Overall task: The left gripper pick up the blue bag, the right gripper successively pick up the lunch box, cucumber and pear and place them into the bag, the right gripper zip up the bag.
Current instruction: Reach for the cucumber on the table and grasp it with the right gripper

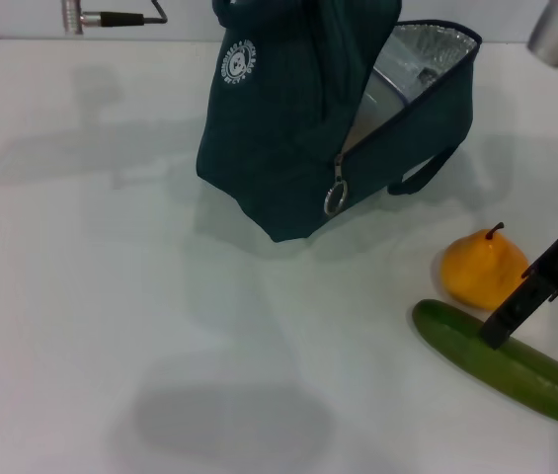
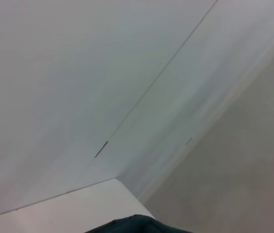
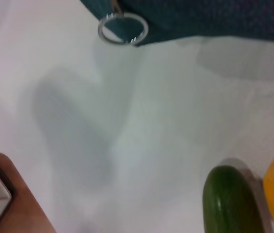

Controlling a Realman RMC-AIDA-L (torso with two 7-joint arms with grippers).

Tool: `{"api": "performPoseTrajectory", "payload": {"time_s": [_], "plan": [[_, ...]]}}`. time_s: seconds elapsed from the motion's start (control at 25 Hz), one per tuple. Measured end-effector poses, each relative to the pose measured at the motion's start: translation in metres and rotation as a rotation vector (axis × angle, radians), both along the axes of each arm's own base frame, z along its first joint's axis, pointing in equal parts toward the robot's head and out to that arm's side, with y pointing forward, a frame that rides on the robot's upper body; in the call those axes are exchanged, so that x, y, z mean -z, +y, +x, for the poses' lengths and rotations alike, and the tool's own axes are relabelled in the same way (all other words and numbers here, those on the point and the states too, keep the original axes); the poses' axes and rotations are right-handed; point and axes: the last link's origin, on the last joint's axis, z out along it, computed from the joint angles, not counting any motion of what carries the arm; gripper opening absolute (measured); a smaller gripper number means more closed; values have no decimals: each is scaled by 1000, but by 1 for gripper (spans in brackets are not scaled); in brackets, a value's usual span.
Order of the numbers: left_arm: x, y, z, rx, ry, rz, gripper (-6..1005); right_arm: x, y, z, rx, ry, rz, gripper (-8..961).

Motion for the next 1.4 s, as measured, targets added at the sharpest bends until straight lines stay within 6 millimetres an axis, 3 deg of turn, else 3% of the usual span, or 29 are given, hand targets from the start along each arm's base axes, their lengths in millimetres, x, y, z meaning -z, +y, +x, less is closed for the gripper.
{"api": "performPoseTrajectory", "payload": {"time_s": [0.32, 0.8, 1.4], "plan": [[-1, 0, 0, 2, 1, 3, 52, 22, 2, 3, -46, -129, -32, 838], [-1, 2, -1, -2, 2, 17, 52, 39, 6, -3, -135, -210, -53, 838], [-1, 4, 2, 5, 3, 27, 52, 57, 2, -4, -158, -205, -90, 832]]}}
